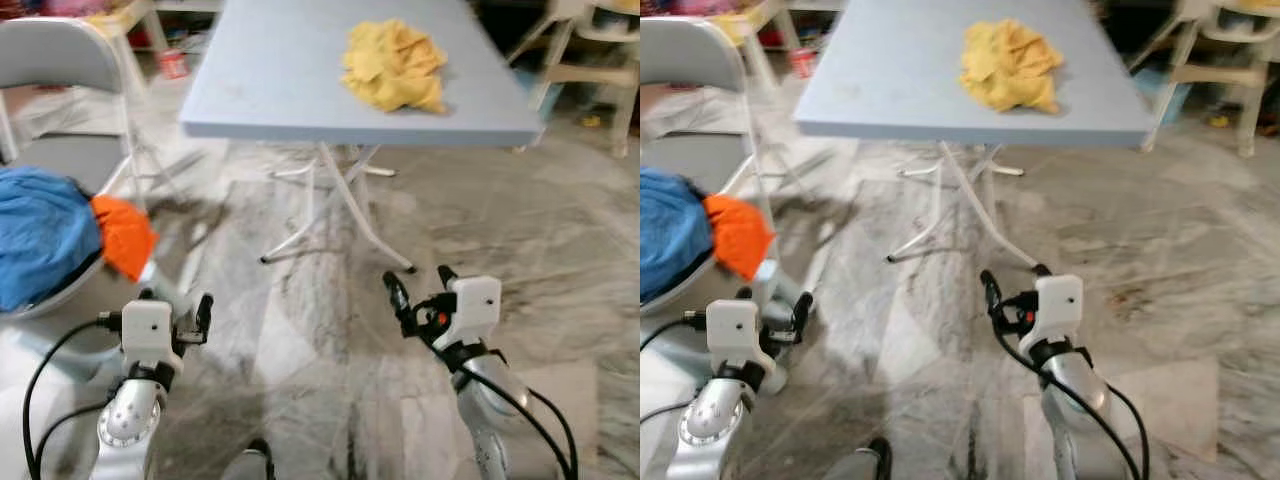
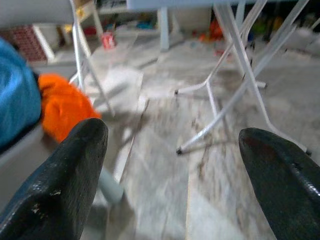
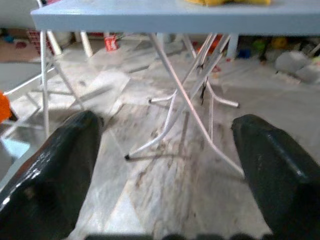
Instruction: Hang hanger
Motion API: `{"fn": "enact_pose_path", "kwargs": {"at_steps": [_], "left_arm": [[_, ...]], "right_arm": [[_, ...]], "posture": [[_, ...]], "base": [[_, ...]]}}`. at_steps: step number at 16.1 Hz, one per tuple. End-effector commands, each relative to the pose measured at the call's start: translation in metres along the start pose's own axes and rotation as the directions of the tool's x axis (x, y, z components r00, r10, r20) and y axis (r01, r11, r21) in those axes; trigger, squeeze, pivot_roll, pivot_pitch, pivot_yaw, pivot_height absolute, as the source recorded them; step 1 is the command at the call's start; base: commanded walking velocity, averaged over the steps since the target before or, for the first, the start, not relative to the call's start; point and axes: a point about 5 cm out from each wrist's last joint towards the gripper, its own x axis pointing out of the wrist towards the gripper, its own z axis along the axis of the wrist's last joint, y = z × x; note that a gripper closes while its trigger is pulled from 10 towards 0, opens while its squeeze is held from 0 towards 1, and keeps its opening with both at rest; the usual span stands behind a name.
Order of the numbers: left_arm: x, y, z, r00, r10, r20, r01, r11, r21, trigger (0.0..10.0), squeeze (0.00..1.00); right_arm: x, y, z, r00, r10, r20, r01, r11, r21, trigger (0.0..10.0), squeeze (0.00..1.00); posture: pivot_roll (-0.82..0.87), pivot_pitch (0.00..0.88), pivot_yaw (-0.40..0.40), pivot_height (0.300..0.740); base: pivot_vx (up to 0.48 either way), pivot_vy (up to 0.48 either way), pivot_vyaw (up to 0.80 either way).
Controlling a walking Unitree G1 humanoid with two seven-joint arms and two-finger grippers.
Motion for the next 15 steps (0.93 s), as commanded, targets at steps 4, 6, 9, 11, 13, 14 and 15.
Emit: {"fn": "enact_pose_path", "kwargs": {"at_steps": [4,6,9,11,13,14,15], "left_arm": [[0.0031,-0.0063,0.0038,1.0,-0.013,-0.024,0.013,1.0,0.008,10.0,0.0],[0.0035,-0.006,0.0045,1.0,-0.013,-0.029,0.013,1.0,0.009,10.0,0.0],[0.0051,-0.0068,0.005,0.999,-0.019,-0.033,0.019,1.0,0.017,10.0,0.0],[0.0056,-0.0056,0.0052,0.999,-0.017,-0.038,0.017,1.0,0.019,10.0,0.0],[0.0058,-0.0046,0.0049,0.999,-0.016,-0.042,0.017,1.0,0.022,10.0,0.0],[0.0058,-0.0042,0.0045,0.999,-0.016,-0.044,0.017,1.0,0.023,10.0,0.0],[0.0056,-0.0035,0.0038,0.999,-0.014,-0.046,0.016,1.0,0.025,10.0,0.0]], "right_arm": [[-0.0024,-0.0066,-0.0046,0.999,-0.044,-0.023,0.044,0.999,0.023,10.0,0.0],[-0.0024,-0.0057,-0.0046,0.999,-0.046,-0.023,0.046,0.999,0.026,10.0,0.0],[-0.0016,-0.0069,-0.0045,0.998,-0.055,-0.021,0.056,0.998,0.03,10.0,0.0],[-0.0013,-0.0063,-0.0042,0.998,-0.058,-0.02,0.059,0.998,0.031,10.0,0.0],[0.0002,-0.0055,-0.0034,0.998,-0.061,-0.016,0.061,0.998,0.034,10.0,0.0],[0.0006,-0.005,-0.0032,0.998,-0.06,-0.015,0.061,0.998,0.035,10.0,0.0],[0.0005,-0.0045,-0.003,0.998,-0.059,-0.012,0.06,0.998,0.036,10.0,0.0]], "posture": [[0.02,0.165,-0.056,0.74],[0.01,0.164,-0.052,0.74],[0.02,0.166,-0.048,0.74],[0.02,0.166,-0.045,0.74],[0.02,0.169,-0.043,0.74],[0.02,0.169,-0.042,0.74],[0.02,0.17,-0.041,0.74]], "base": [[0.0,0.266,0.0],[0.0,0.444,0.0],[0.0,0.475,0.0],[0.0,0.474,0.0],[0.0,0.476,0.0],[0.0,0.476,0.0],[0.0,0.476,0.0]]}}
